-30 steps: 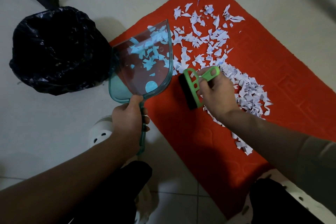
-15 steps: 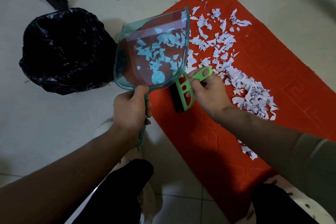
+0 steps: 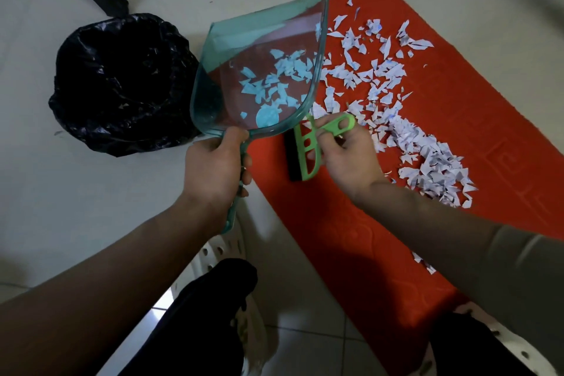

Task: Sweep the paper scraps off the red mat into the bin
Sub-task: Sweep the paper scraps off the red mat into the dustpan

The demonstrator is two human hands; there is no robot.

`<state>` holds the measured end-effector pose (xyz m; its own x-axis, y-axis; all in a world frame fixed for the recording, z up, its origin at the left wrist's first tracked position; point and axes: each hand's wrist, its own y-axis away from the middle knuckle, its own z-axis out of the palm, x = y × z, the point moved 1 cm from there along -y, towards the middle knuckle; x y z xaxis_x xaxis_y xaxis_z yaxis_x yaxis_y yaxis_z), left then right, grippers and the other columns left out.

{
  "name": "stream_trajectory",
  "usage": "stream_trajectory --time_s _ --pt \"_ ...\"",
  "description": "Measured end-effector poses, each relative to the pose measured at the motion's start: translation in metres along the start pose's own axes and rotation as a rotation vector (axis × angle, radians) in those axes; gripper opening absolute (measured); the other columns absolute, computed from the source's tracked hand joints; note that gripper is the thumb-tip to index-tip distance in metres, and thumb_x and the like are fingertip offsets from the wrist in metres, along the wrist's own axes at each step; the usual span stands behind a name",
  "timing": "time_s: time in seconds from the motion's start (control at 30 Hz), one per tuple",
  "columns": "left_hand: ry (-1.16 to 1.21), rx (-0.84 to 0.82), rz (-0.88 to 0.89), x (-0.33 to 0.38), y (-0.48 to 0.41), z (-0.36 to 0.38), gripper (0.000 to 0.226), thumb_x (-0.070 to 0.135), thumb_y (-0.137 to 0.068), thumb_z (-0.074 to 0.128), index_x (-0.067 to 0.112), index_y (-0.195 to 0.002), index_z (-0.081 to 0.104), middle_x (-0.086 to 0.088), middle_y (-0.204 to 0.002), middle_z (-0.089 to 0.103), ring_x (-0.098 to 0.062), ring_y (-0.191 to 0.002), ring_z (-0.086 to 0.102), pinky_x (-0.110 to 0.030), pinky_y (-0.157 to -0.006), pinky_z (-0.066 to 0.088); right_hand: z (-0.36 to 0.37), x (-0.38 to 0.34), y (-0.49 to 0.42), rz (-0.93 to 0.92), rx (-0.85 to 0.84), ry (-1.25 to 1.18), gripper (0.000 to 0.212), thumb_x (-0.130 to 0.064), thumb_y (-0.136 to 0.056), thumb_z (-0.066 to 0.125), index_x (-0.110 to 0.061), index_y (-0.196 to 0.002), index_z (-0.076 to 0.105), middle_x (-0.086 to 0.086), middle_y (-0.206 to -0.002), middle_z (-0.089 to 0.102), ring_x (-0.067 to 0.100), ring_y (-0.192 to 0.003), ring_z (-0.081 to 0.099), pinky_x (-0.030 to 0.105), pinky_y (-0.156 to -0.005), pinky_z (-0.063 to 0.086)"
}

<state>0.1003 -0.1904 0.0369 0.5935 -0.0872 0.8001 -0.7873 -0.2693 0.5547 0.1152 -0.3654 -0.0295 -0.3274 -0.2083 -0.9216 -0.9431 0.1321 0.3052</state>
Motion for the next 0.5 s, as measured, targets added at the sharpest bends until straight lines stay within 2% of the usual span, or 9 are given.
stream_trajectory --time_s 0.1,0.3,0.43,0.5 --pt "-0.007 0.007 -0.008 -0.003 0.001 -0.002 0.024 0.027 -0.094 0.051 0.013 -0.076 0.057 -0.002 -0.061 0.053 -0.011 -0.044 0.044 -0.022 -0.039 0.036 0.008 0.002 -0.001 0.03 -0.036 0.032 0.014 -0.009 -0.097 0.051 -0.007 -0.105 0.062 0.013 -0.092 0.069 0.027 -0.07 0.07 0.046 -0.068 0.06" --pt "-0.035 0.0 0.004 -0.008 -0.001 -0.009 0.025 0.028 -0.093 0.051 0.008 -0.081 0.059 -0.007 -0.066 0.053 -0.013 -0.048 0.045 -0.026 -0.045 0.035 -0.01 0.0 -0.01 -0.007 0.232 0.112 0.016 -0.013 -0.095 0.049 -0.016 -0.102 0.062 0.011 -0.091 0.068 0.03 -0.077 0.067 0.047 -0.069 0.057" --pt "-0.04 -0.001 0.02 -0.009 -0.002 -0.01 0.026 0.028 -0.093 0.051 0.005 -0.087 0.062 -0.009 -0.067 0.053 -0.014 -0.049 0.045 -0.027 -0.047 0.035 0.003 -0.004 0.001 0.02 0.12 -0.066 0.013 -0.009 -0.097 0.049 -0.013 -0.103 0.06 0.013 -0.093 0.067 0.029 -0.074 0.068 0.047 -0.071 0.059" --pt "-0.047 0.001 0.03 -0.01 -0.001 -0.01 0.028 0.028 -0.093 0.051 0.002 -0.089 0.063 -0.009 -0.067 0.053 -0.014 -0.049 0.045 -0.027 -0.047 0.035 0.015 -0.003 0.005 0.023 0.031 -0.084 0.013 -0.011 -0.096 0.05 -0.019 -0.097 0.061 0.013 -0.092 0.068 0.03 -0.076 0.068 0.048 -0.073 0.059"
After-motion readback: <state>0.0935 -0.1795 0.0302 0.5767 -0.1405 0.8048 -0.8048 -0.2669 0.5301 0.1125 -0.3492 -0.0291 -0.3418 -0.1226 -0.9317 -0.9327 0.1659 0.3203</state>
